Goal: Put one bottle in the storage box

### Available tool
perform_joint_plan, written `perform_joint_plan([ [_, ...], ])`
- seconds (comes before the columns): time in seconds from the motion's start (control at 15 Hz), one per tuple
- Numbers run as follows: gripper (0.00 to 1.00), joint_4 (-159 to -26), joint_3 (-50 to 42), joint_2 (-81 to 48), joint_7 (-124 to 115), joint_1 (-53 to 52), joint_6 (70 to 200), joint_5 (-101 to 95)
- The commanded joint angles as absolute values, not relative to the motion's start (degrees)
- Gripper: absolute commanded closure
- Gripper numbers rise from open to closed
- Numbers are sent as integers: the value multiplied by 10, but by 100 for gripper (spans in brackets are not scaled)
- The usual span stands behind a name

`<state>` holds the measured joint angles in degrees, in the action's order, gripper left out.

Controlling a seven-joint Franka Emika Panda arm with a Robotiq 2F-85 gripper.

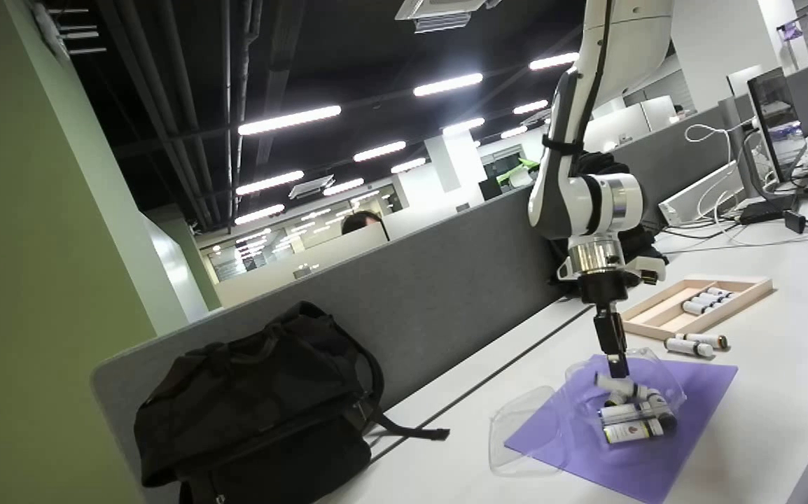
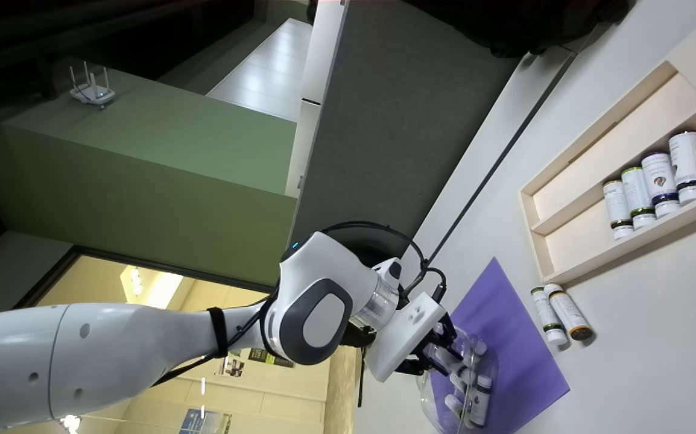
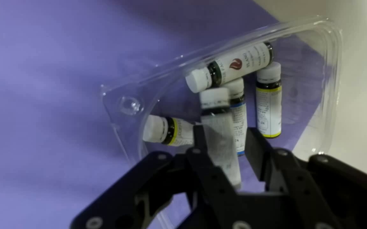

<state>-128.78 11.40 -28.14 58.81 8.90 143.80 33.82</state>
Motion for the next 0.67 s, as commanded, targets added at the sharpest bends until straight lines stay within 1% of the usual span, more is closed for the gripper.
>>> perform_joint_plan([
  [0.0, 23, -1276, 123, -285, 588, 97, 1438, 337],
  [0.07, 16, -1278, 124, -278, 586, 98, 1433, 337],
  [0.27, 2, -1302, 123, -224, 571, 99, 1407, 335],
  [0.53, 0, -1344, 101, -124, 537, 87, 1379, 338],
  [0.6, 0, -1300, 105, -195, 576, 84, 1391, 341],
])
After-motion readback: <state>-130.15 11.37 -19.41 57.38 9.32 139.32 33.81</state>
